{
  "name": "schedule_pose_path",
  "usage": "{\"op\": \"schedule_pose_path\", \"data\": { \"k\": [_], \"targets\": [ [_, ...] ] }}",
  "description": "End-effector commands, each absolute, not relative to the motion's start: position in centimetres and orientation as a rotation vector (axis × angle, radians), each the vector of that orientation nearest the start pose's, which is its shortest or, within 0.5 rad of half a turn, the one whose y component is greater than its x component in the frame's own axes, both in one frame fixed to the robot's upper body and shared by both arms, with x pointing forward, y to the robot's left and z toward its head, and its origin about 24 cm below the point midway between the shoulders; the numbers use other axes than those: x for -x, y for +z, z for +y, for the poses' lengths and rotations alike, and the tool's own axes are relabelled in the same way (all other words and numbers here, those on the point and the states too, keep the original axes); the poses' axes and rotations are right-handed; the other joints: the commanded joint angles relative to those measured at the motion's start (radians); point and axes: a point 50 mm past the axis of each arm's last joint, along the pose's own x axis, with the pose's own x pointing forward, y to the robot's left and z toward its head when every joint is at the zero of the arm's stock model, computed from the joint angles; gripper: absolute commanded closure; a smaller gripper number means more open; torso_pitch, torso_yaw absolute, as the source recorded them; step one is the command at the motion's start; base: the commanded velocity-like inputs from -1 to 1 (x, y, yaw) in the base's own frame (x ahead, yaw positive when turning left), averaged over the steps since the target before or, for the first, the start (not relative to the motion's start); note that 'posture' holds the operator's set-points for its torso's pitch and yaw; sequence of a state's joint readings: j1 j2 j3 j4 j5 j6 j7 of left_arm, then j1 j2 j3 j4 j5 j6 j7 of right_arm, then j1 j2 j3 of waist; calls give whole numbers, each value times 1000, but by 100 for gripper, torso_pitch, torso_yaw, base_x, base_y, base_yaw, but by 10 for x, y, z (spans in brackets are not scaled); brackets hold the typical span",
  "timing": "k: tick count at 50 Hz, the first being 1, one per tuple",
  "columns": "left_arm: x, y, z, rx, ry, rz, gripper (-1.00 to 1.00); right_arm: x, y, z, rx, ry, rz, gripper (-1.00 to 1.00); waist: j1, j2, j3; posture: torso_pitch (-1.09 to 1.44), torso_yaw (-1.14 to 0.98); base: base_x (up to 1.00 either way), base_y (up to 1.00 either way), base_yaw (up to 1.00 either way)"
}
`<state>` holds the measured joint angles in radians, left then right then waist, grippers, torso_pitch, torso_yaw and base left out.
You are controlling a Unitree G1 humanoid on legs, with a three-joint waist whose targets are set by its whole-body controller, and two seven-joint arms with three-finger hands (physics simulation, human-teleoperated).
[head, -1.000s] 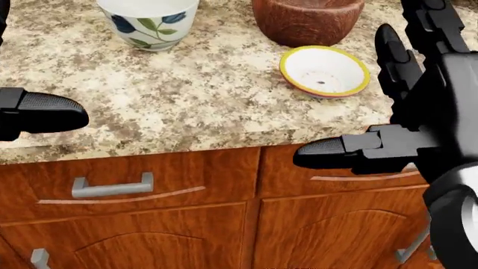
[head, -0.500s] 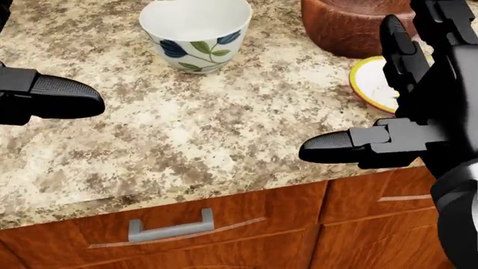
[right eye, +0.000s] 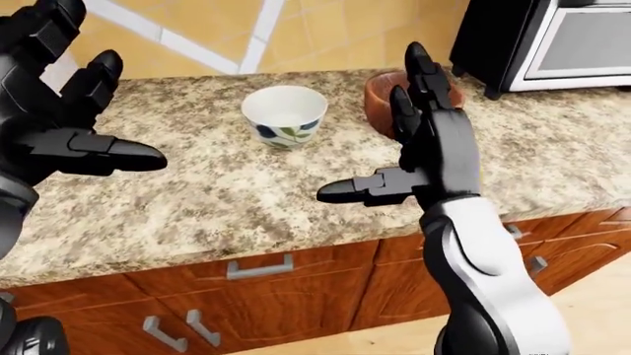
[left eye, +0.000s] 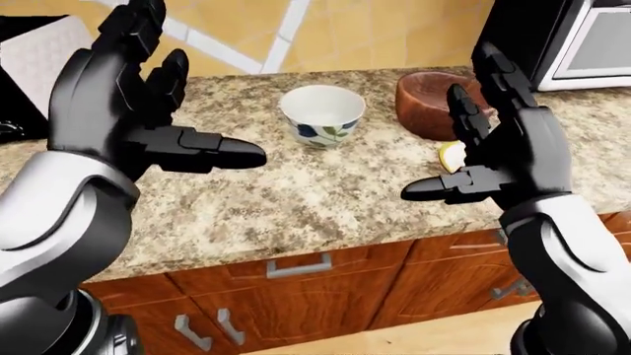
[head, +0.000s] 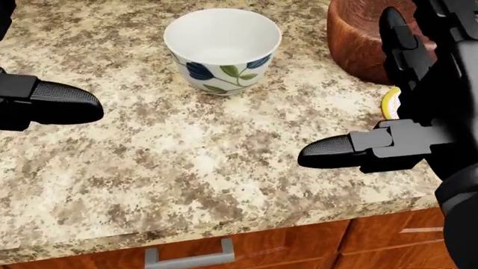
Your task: Stack the bowls from largest to smallest.
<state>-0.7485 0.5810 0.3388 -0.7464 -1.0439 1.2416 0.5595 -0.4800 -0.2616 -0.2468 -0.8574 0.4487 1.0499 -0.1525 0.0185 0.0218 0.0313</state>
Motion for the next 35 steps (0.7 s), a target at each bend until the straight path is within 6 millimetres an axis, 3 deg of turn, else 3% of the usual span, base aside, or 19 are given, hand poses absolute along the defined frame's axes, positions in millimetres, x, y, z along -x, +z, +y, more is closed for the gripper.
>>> {"op": "schedule_pose_path", "data": {
  "k": [1,5,6,7,8,11,12,16,19,22,24,26,30,31,33,35],
  "targets": [
    [-234,310,174,-61,-72,-309,-100,-236,257,-168,0,66,-343,-100,-5,5,-14,0,0,9,-9,0],
    [-234,310,176,-57,-70,-310,-100,-236,257,-167,0,66,-342,-100,3,-65,-5,0,0,9,-9,0],
    [-234,310,176,-57,-70,-311,-100,-236,258,-167,-2,66,-341,-100,2,-100,-17,0,0,11,-9,0],
    [-234,311,177,-55,-69,-311,-100,-235,259,-167,-3,67,-343,-100,-2,-74,-13,0,0,11,-9,0],
    [-234,311,176,-55,-70,-312,-100,-236,259,-168,-2,65,-343,-100,-1,-73,-3,0,0,10,-9,0],
    [-235,310,177,-54,-68,-311,-100,-237,259,-167,2,65,-348,-100,-7,-56,-8,0,0,11,-5,0],
    [-235,310,178,-55,-67,-311,-100,-236,260,-167,2,66,-350,-100,-9,-54,14,0,0,0,0,0],
    [-236,308,179,-51,-65,-309,-100,-237,260,-166,18,69,-350,-100,0,-40,1,0,0,0,0,25],
    [-237,307,180,-50,-63,-307,-100,-238,259,-165,18,69,-350,-100,-10,-14,4,0,0,0,0,80],
    [-237,307,181,-49,-62,-307,-100,-238,260,-165,18,70,-353,-100,-14,14,-2,0,0,0,0,82],
    [-237,307,182,-49,-60,-308,-100,-237,263,-166,15,65,-354,-100,-32,50,-16,0,0,0,0,34],
    [-236,308,183,-49,-59,-309,-100,-237,264,-167,11,60,-354,-100,-41,25,2,0,0,0,0,0],
    [-235,309,182,-49,-58,-310,-100,-237,264,-166,8,77,-347,-100,-35,24,12,0,0,0,-1,0],
    [-235,309,182,-49,-58,-310,-100,-237,264,-166,8,78,-347,-100,-31,21,-5,0,0,0,-41,0],
    [-235,309,183,-49,-57,-310,-100,-236,265,-166,6,78,-351,-100,-31,55,2,0,0,0,-61,0],
    [-234,309,184,-48,-55,-311,-100,-235,265,-165,6,80,-354,-100,-27,60,-7,0,0,0,-64,0]
  ]
}}
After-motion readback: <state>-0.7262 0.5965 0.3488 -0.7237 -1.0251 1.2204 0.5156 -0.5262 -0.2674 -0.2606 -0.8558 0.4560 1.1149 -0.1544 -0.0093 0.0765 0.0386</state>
